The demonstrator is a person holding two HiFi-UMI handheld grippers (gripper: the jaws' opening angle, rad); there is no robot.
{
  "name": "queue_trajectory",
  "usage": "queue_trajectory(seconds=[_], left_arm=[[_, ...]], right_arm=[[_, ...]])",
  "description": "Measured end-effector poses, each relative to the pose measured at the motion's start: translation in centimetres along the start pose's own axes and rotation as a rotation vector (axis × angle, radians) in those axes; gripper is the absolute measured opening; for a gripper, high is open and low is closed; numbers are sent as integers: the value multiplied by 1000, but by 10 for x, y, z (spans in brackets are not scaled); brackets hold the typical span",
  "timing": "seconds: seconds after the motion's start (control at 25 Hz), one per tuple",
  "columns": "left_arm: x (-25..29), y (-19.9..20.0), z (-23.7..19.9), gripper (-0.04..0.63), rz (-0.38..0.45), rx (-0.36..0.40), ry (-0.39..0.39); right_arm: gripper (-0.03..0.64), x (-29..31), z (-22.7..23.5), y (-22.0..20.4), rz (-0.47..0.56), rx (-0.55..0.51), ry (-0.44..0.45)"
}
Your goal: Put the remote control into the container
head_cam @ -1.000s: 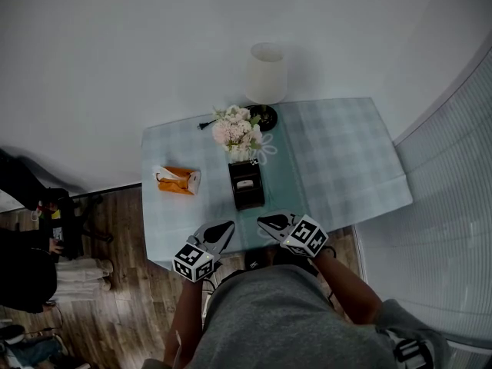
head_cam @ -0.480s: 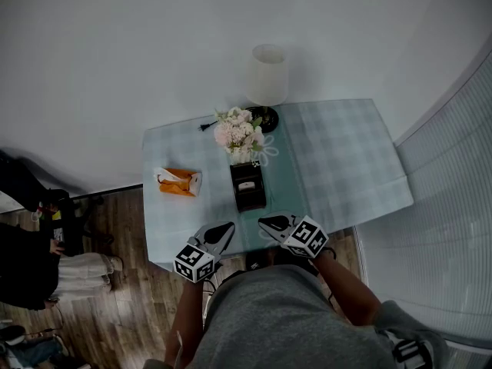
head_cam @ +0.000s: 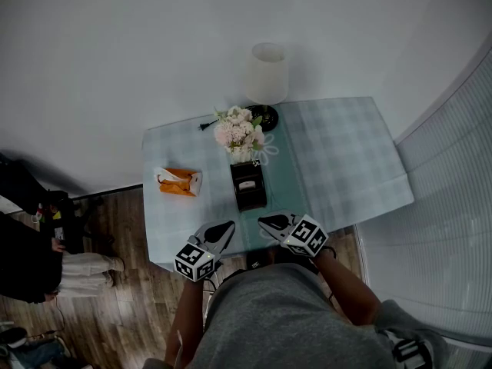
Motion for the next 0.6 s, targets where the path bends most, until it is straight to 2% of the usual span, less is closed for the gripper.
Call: queue_trajectory(seconds=[0.6], left_arm=[[-2,-2,0,0,-5,-1,-1]], right_arm=[[15,1,-2,1,-18,-19,11]])
Point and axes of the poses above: the fingertips, and each gripper's own axes: x forward along the fingers, z to its right, y out of its top, the point moved 9 cm from there along -x, backward along the fingers, and after that the axes turned 7 degrees about z, right-handed, at the moved point
